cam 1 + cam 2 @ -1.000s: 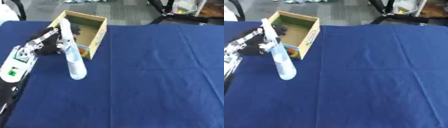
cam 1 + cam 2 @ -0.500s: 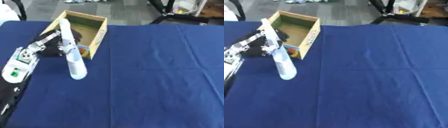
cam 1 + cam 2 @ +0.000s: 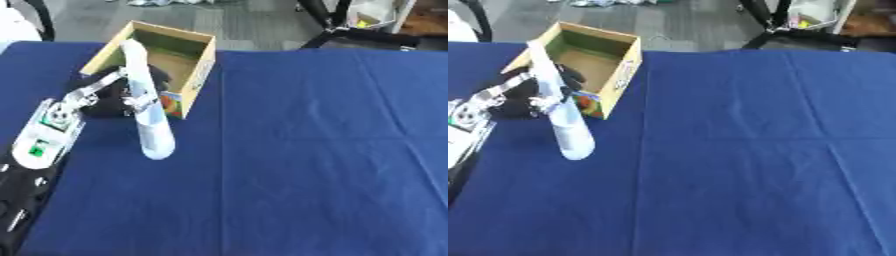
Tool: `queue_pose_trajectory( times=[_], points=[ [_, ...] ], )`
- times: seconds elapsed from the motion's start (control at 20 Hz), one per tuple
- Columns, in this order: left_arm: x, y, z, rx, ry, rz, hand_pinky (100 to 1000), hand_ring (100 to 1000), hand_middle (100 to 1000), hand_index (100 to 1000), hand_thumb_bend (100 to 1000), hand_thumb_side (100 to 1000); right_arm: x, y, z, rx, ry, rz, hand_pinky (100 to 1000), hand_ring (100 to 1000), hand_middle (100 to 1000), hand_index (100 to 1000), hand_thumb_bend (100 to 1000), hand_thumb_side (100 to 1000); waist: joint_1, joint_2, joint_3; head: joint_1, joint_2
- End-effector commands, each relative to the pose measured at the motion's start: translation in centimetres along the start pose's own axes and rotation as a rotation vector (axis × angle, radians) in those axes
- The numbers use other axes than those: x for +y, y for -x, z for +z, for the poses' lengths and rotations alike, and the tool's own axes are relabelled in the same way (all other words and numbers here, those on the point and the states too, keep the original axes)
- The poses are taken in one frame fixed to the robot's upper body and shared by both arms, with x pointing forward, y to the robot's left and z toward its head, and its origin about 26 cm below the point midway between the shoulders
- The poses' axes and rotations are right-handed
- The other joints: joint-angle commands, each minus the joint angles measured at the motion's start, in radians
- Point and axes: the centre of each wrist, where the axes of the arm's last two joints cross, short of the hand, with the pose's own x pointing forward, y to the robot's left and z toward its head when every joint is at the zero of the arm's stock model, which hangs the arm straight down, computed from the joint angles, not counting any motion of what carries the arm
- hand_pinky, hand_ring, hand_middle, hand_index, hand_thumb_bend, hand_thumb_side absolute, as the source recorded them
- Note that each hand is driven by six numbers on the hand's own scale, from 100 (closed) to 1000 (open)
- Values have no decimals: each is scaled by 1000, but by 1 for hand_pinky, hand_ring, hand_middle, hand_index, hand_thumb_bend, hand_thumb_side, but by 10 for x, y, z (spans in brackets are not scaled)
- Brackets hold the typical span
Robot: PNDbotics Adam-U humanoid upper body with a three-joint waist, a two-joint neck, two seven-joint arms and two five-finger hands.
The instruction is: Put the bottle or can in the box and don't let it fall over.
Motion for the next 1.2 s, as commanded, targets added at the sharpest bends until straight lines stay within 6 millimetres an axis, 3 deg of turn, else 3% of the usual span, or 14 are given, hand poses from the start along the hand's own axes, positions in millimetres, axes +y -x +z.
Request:
queue_pose_trajectory(
  times=[0.05, 0.35, 0.55, 0.9, 1.2],
  points=[
    [3, -3, 0, 3, -3, 2, 1000, 791, 819, 682, 100, 450, 1, -8, -4, -24, -13, 2, 955, 1000, 1000, 1000, 100, 524, 0, -8, 0, 2, -13],
    [-2, 3, 3, 54, 18, 28, 1000, 814, 869, 770, 100, 431, 1, -8, -5, -24, -12, 0, 955, 1000, 1000, 1000, 100, 524, 0, -8, 1, 3, -20],
    [-6, 8, 6, 84, 18, 64, 1000, 806, 865, 769, 100, 444, 1, -8, -4, -23, -13, 1, 955, 1000, 1000, 1000, 100, 524, -1, -7, 3, 5, -25],
    [-15, 19, 9, 187, 61, 256, 1000, 888, 896, 779, 100, 518, 1, -8, -4, -24, -11, 2, 955, 1000, 1000, 1000, 100, 524, -1, -7, 4, 6, -32],
    [-18, 22, 10, 204, 78, 350, 1000, 884, 897, 764, 100, 566, 0, -8, -5, -24, -7, 0, 956, 1000, 1000, 1000, 100, 527, -2, -6, 2, 4, -34]
  ],
)
